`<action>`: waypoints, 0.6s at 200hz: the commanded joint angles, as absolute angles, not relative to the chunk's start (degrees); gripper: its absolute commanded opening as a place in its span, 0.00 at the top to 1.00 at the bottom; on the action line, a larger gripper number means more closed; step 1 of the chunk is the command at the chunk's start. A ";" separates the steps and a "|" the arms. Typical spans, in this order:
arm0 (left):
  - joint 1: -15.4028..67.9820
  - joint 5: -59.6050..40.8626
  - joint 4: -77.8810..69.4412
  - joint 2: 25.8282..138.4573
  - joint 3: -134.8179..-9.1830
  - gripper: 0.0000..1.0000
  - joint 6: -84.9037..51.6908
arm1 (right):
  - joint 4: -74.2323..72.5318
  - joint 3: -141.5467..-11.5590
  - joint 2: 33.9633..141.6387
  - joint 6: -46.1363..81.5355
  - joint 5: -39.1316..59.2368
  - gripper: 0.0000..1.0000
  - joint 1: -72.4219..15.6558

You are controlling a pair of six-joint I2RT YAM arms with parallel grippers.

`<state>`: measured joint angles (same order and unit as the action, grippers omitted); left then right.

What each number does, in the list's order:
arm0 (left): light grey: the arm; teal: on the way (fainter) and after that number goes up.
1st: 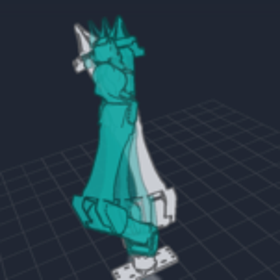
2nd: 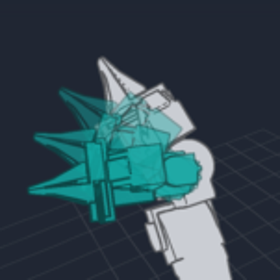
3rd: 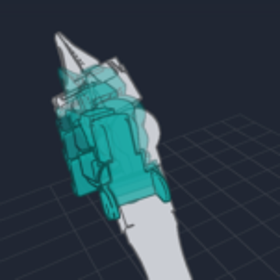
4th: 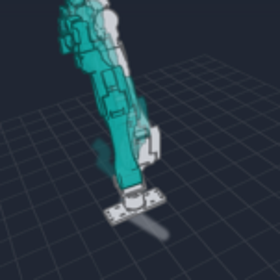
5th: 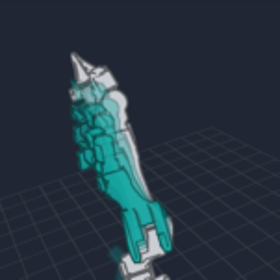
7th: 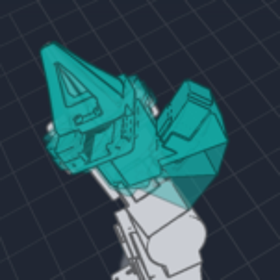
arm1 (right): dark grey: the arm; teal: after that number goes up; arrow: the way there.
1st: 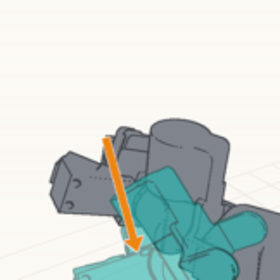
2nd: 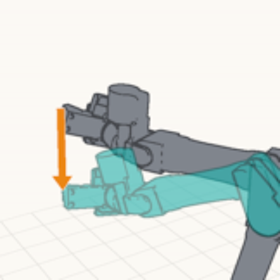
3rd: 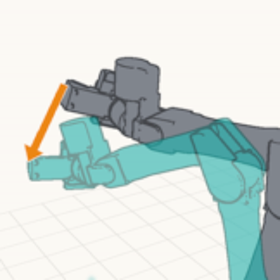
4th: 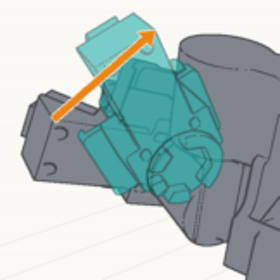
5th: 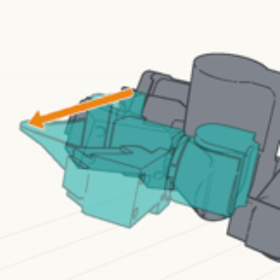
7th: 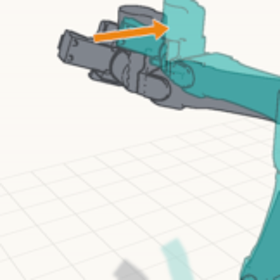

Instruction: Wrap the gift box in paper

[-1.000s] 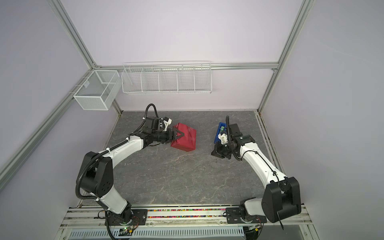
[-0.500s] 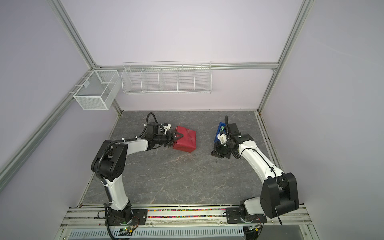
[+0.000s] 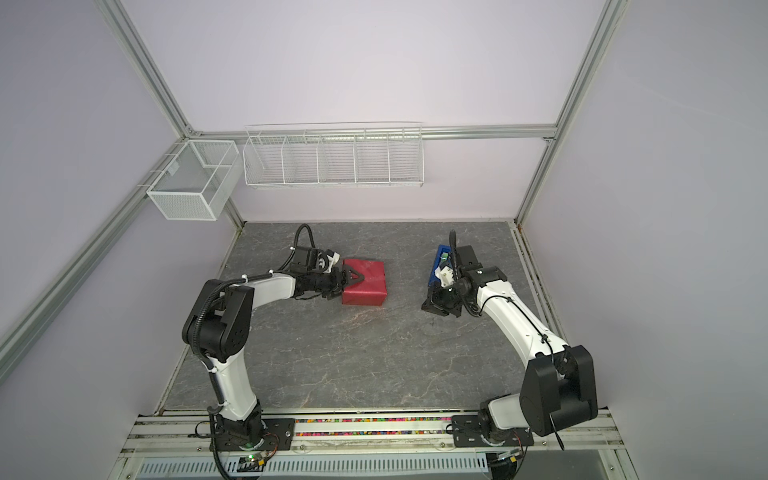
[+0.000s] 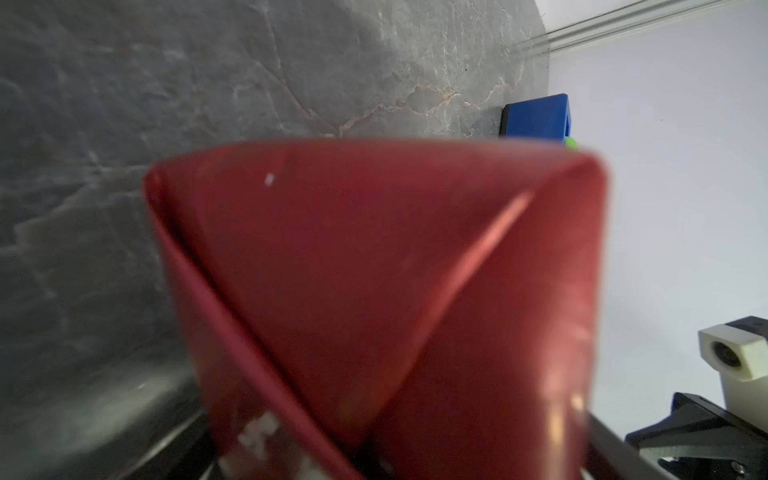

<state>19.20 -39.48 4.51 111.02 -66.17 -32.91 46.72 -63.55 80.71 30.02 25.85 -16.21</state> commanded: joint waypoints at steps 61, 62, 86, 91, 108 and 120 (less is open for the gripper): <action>18.89 -19.54 27.23 108.25 -72.60 0.01 -17.66 | 43.07 -62.57 81.14 24.32 -0.09 0.11 -14.22; 18.89 -19.35 27.37 108.18 -72.60 0.01 -17.57 | 42.98 -62.53 81.13 24.25 -0.40 0.11 -14.14; 18.67 -11.14 29.24 105.04 -71.65 0.01 -15.29 | 39.10 -61.41 81.23 22.28 -7.61 0.11 -12.74; 18.68 -9.00 29.29 104.13 -71.18 0.01 -14.84 | 38.57 -61.26 81.58 21.75 -9.72 0.11 -12.39; 18.45 -1.10 28.47 100.62 -68.60 0.01 -13.83 | 35.48 -60.55 83.82 19.30 -16.27 0.11 -12.12; 18.11 3.55 26.90 97.75 -66.03 0.00 -13.16 | 31.44 -59.06 85.13 16.56 -19.67 0.11 -9.88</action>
